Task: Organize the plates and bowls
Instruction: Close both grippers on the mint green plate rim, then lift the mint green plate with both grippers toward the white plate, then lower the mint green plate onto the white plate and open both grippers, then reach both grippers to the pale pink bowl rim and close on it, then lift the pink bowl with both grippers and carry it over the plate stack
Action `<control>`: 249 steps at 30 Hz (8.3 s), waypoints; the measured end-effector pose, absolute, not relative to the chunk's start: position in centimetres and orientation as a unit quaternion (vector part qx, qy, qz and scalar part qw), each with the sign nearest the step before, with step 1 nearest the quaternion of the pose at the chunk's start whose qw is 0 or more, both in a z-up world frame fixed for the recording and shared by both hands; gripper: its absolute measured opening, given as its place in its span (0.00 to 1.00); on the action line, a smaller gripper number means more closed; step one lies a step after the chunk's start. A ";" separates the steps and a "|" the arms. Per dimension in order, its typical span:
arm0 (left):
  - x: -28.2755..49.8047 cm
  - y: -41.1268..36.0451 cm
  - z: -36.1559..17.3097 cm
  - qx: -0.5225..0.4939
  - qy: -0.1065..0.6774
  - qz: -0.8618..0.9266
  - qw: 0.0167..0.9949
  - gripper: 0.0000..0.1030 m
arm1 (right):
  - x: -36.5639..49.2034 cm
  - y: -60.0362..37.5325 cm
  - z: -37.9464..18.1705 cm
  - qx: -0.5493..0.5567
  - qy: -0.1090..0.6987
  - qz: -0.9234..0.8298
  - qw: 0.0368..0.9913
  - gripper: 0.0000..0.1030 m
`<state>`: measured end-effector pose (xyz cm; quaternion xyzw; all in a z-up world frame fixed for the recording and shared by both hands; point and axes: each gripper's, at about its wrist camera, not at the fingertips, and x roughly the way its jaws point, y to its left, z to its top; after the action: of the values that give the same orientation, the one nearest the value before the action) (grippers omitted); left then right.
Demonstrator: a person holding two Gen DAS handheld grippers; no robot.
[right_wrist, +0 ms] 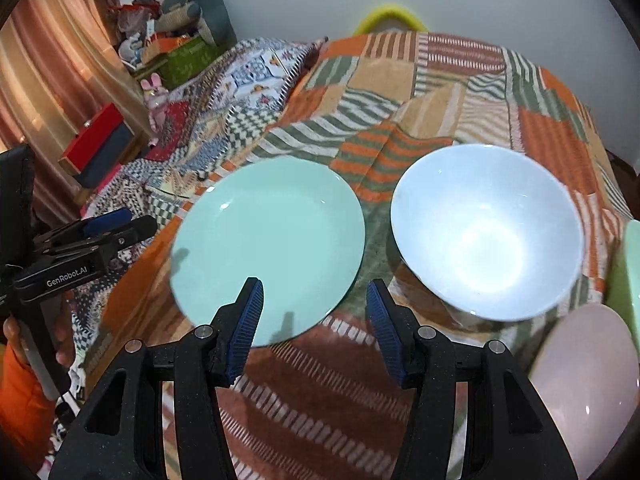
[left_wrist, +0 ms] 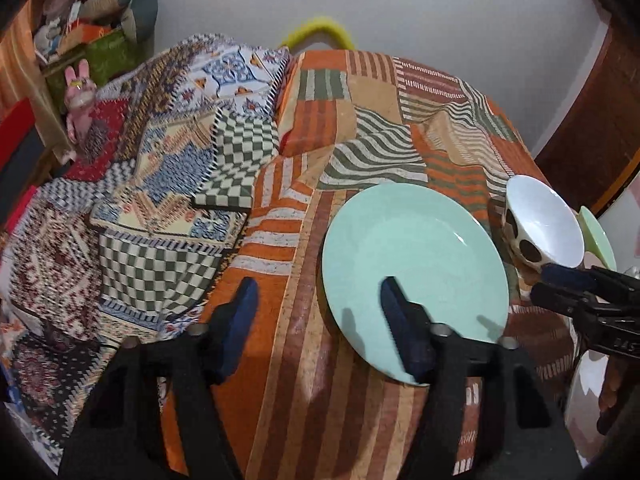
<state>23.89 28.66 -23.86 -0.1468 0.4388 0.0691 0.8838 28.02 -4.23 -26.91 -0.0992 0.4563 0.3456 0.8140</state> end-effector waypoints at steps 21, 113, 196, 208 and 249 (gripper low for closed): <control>26.9 28.5 -28.3 -0.188 0.470 0.012 0.863 0.20 | 30.9 -1.6 -30.7 -0.160 0.518 0.311 0.781 0.26; 12.6 1.5 -21.7 -0.057 0.497 -0.107 0.859 0.23 | 13.3 -28.1 -26.9 -0.008 0.462 0.243 0.853 0.23; 30.0 -1.4 -22.4 -0.043 0.473 -0.096 0.875 0.12 | 25.6 -29.8 -25.7 0.070 0.417 0.232 0.876 0.27; 28.3 -1.2 -21.1 -0.053 0.462 -0.089 0.881 0.12 | 24.7 -29.8 -24.8 0.061 0.412 0.227 0.880 0.20; 9.1 12.7 -13.7 -0.085 0.395 0.028 0.914 0.12 | 15.3 -17.0 -20.6 -0.029 0.364 0.356 0.860 0.20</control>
<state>9.08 12.68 -13.72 -0.0854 0.3950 0.0276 0.9143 15.30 -16.97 -20.60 -0.0287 0.3639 0.3562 0.8601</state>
